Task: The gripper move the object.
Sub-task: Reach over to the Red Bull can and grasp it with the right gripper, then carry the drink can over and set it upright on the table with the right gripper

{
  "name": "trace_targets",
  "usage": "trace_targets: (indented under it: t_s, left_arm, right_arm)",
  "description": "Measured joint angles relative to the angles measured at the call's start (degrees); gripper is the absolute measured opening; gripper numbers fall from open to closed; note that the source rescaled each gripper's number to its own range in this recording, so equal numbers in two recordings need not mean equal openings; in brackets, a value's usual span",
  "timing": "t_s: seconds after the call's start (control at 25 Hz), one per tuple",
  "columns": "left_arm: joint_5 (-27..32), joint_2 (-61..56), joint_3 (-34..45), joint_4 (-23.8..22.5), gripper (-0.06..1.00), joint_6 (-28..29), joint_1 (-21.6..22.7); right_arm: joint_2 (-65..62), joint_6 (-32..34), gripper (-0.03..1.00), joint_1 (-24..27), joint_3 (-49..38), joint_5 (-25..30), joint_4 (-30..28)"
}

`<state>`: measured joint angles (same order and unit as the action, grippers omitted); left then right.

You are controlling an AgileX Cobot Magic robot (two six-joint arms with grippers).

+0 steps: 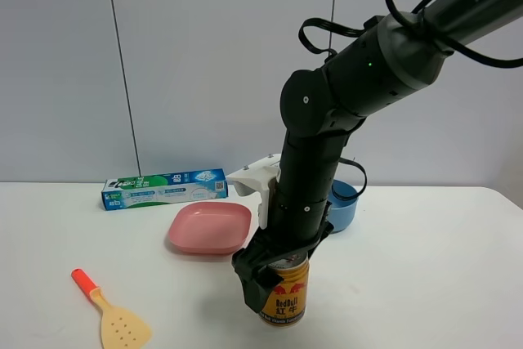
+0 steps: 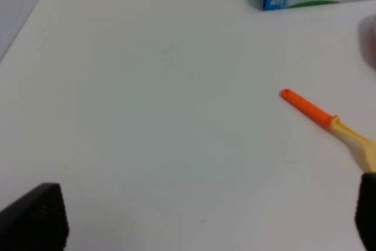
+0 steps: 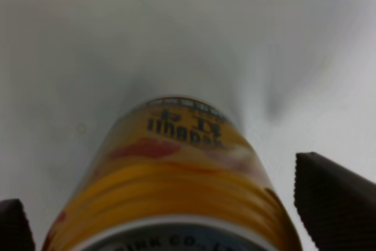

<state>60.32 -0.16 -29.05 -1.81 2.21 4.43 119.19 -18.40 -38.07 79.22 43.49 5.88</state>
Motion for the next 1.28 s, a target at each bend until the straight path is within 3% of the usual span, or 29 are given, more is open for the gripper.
trace_targets:
  t_s: [0.08,0.16,0.44,1.0,1.28]
  left_arm:
    - [0.0,0.0,0.0,0.0,1.00,0.0,0.0]
    - [0.0,0.0,0.0,0.0,1.00,0.0,0.0]
    - [0.0,0.0,0.0,0.0,1.00,0.0,0.0]
    - [0.0,0.0,0.0,0.0,1.00,0.0,0.0]
    - [0.0,0.0,0.0,0.0,1.00,0.0,0.0]
  right_arm:
    - [0.0,0.0,0.44,0.0,0.0,0.0,0.0]
    - [0.0,0.0,0.00,0.0,0.0,-0.1,0.0]
    - [-0.1,0.0,0.01,0.0,0.0,0.1,0.0]
    - [-16.0,0.0,0.01,0.0,0.2,10.2,-0.2]
    - [-18.5,0.8,0.01,-0.7,14.0,17.2,-0.1]
